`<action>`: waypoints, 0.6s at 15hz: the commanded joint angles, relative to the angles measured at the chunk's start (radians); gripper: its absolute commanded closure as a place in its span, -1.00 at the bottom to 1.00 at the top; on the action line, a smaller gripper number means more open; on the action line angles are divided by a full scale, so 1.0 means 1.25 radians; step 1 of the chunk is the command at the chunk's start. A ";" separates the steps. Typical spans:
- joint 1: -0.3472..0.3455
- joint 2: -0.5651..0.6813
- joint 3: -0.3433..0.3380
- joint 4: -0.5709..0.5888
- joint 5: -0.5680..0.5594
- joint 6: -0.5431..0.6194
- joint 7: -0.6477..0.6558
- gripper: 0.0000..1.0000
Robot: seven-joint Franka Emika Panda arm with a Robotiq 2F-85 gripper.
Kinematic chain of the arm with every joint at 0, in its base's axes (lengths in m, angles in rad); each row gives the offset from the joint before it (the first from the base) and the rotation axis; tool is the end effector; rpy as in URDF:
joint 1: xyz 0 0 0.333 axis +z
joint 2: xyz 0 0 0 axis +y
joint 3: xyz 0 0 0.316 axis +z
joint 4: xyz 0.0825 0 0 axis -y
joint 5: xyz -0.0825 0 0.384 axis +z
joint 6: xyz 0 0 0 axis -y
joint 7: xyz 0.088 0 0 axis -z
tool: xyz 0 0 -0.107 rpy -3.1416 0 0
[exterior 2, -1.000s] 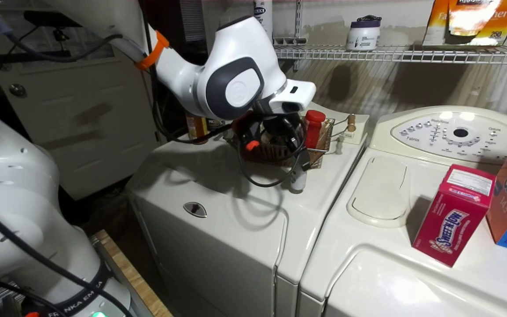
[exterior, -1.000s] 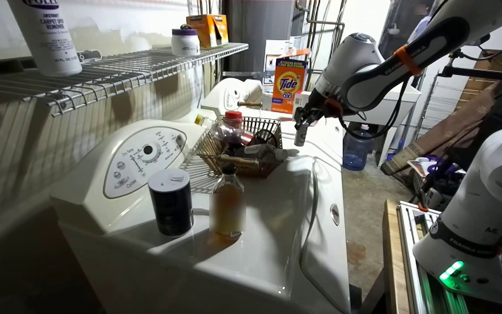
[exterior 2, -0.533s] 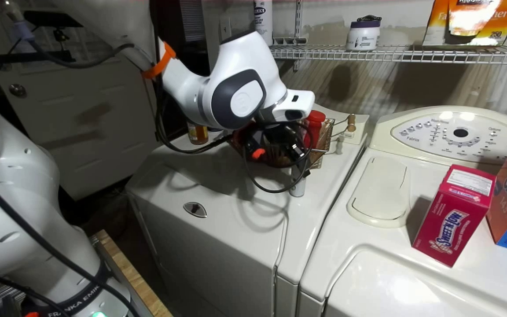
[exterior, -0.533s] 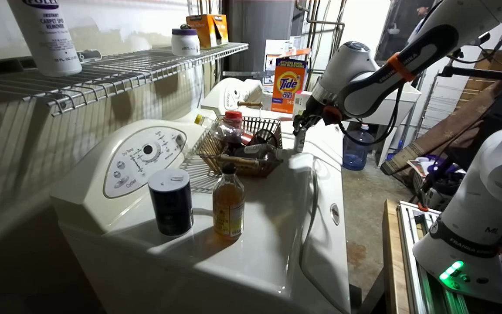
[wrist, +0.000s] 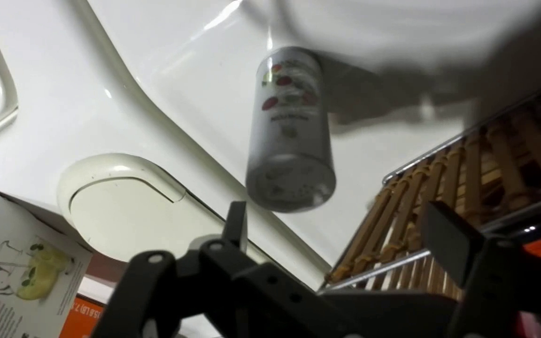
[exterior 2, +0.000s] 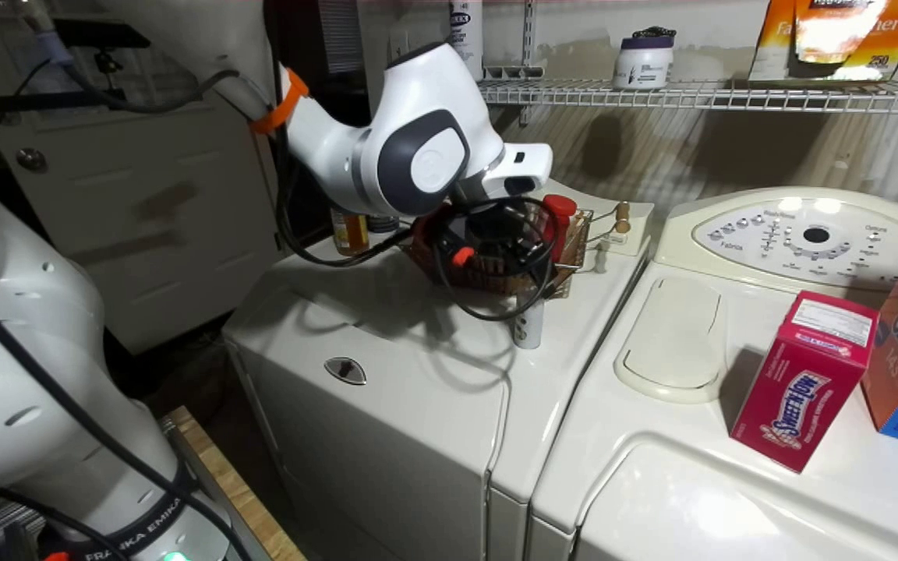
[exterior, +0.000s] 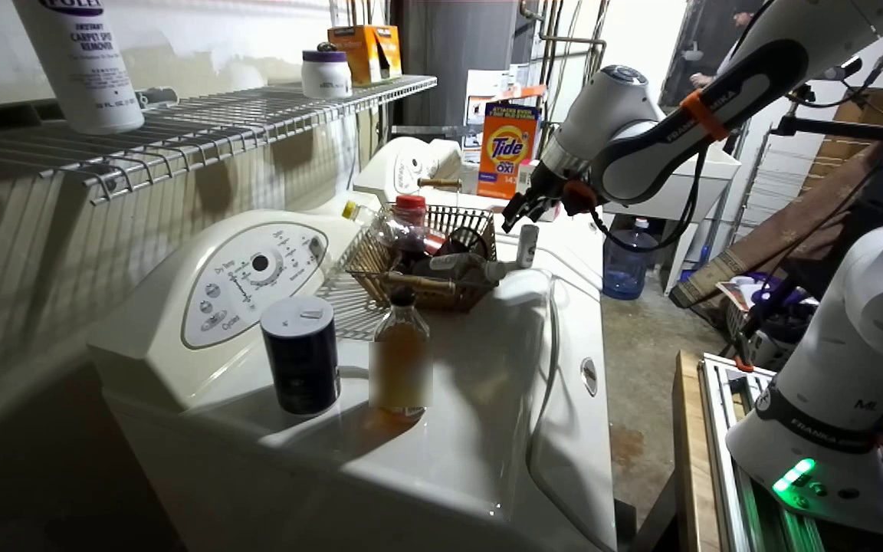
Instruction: Remove the white container from the basket and put it on the washing machine on the left.
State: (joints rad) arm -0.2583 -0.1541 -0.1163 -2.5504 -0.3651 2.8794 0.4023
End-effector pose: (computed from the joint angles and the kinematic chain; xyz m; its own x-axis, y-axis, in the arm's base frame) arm 0.4532 -0.1563 0.3751 0.7940 -0.3721 0.4807 -0.4439 -0.8952 0.0402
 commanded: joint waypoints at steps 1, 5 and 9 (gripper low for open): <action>0.035 -0.092 0.029 0.031 0.072 -0.140 -0.054 -1.00; 0.085 -0.186 0.072 0.106 0.116 -0.299 -0.108 -1.00; 0.146 -0.225 0.088 0.206 0.194 -0.481 -0.168 -1.00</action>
State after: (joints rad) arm -0.1091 -0.4084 -0.0193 -2.3732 -0.1820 2.4157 0.2537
